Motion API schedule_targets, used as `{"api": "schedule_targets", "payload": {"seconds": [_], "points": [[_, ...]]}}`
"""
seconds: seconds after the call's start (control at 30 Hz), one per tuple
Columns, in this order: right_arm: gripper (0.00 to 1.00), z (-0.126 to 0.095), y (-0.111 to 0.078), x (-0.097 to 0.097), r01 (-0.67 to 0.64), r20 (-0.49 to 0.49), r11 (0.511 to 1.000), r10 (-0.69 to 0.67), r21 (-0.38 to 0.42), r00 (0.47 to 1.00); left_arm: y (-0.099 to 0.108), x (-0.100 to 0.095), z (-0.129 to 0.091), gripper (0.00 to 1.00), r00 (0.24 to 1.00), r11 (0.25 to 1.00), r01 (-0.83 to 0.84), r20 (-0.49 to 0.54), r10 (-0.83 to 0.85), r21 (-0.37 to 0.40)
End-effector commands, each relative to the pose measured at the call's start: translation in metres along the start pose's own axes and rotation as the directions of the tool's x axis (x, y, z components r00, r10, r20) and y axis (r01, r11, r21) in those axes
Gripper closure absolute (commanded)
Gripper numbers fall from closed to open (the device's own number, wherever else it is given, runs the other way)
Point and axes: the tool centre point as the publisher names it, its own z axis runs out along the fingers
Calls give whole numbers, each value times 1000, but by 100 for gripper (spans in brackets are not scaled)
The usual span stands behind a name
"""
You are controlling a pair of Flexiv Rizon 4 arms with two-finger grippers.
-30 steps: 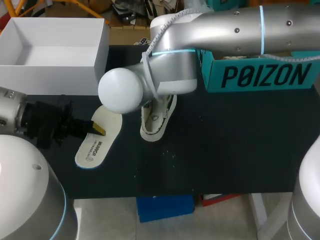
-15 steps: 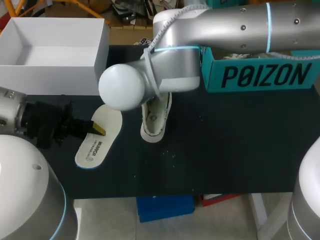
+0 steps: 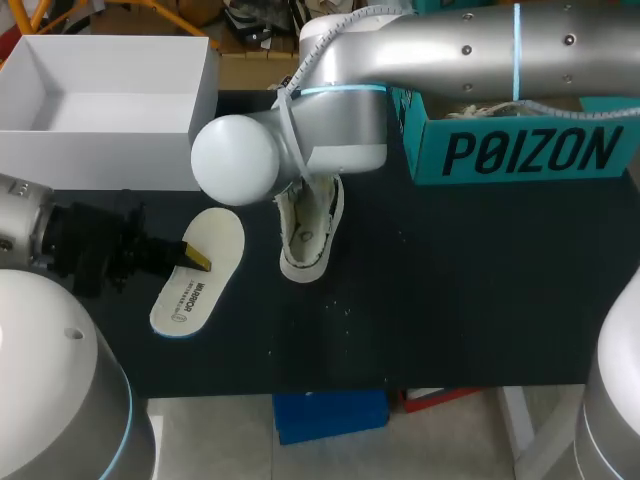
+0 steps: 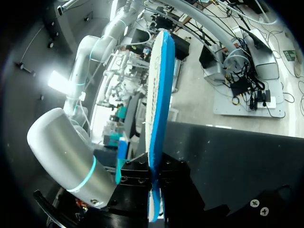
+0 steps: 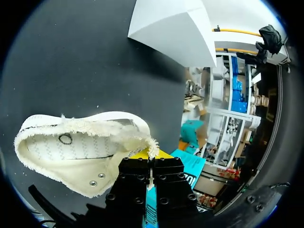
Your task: Take the shoe out of the shoebox, open the shoe tongue, remove and reinsert the insole, then place the shoe into the shoebox
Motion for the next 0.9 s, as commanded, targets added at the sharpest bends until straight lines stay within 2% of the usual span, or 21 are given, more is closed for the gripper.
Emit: {"api": "schedule_targets", "payload": {"seconds": [0.03,0.43,0.9], "points": [[100,6,4,-3,-1,2,1000,1,-3,1000,-1,0,-1,100,1000,1000,0,-4,0,-1],[100,26,15,1,7,-4,999,-7,-36,1000,-1,0,-1,100,1000,1000,0,-4,0,-1],[100,55,24,10,5,-58,997,-10,-82,998,-1,0,-1,100,1000,1000,0,-4,0,-1]]}}
